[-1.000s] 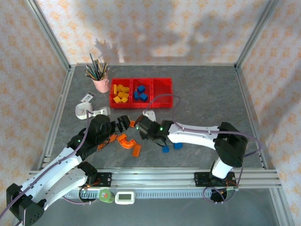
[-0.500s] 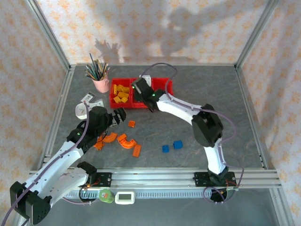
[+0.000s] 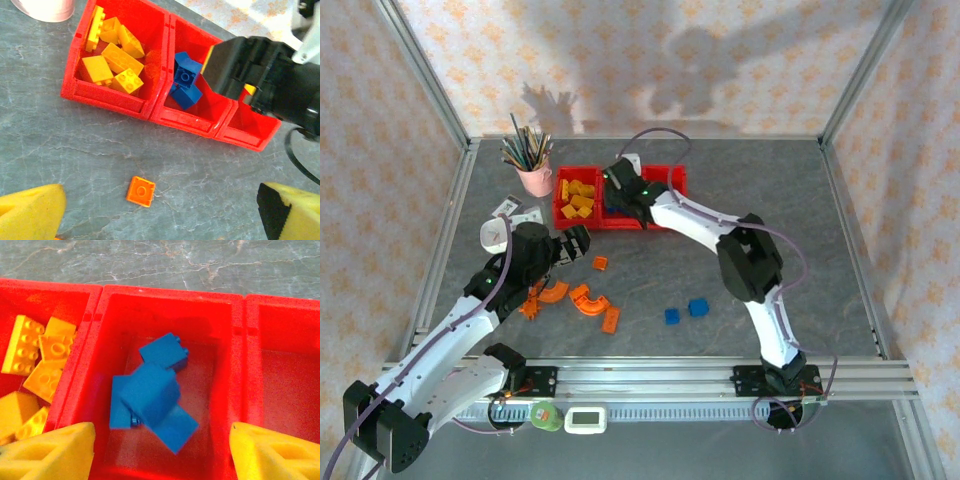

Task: Sort the legos into containers by color
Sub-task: Place the lego in the container, then pick up the lego from the bottom-center of the table.

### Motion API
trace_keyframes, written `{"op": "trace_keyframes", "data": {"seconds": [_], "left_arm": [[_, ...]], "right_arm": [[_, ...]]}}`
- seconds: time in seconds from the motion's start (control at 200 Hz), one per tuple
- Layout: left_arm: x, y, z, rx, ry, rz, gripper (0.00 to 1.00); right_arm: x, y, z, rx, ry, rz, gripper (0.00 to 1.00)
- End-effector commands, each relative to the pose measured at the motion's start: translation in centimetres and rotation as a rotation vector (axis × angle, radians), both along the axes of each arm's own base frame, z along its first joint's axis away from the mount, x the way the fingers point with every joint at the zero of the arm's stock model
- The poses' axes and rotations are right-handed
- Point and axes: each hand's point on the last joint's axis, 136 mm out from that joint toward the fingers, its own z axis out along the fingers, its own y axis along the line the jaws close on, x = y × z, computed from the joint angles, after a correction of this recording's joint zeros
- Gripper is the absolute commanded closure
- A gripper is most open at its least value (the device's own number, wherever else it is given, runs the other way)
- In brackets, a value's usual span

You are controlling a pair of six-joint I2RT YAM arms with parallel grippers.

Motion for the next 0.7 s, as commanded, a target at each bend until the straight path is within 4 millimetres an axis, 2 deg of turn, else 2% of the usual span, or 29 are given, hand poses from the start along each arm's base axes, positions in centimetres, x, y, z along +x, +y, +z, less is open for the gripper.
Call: {"op": "trace_keyframes", "data": {"seconds": [0.0,0.105,0.3,0.496,0.696], "left_arm": [[0.4,-1.0,1.7,-0.054,-0.041,-0.041,0.01],[0.1,-1.9,1.3,-0.086,-0.03,-0.078,0.01],[-0.9,-4.8,0.8,-0.115,-0.03,-0.157,0.01],[-1.9,-8.2,-0.1,-0.156,-0.013,-0.231,0.01],[-3.3,-11.2,-1.8,-0.201,0.014,-0.295,0.01]], "right_arm": [[-2.4,-1.6,5.8,0.082,-0.07,0.007,0.25],[-5.0,-4.9,5.1,0.06,-0.035,-0.046,0.2],[-11.0,-11.0,3.1,0.039,0.062,-0.134,0.13],[-17.3,-16.8,-1.3,0.013,0.216,-0.249,0.1],[-22.9,-19.3,-5.6,0.03,0.356,-0.294,0.08]]}}
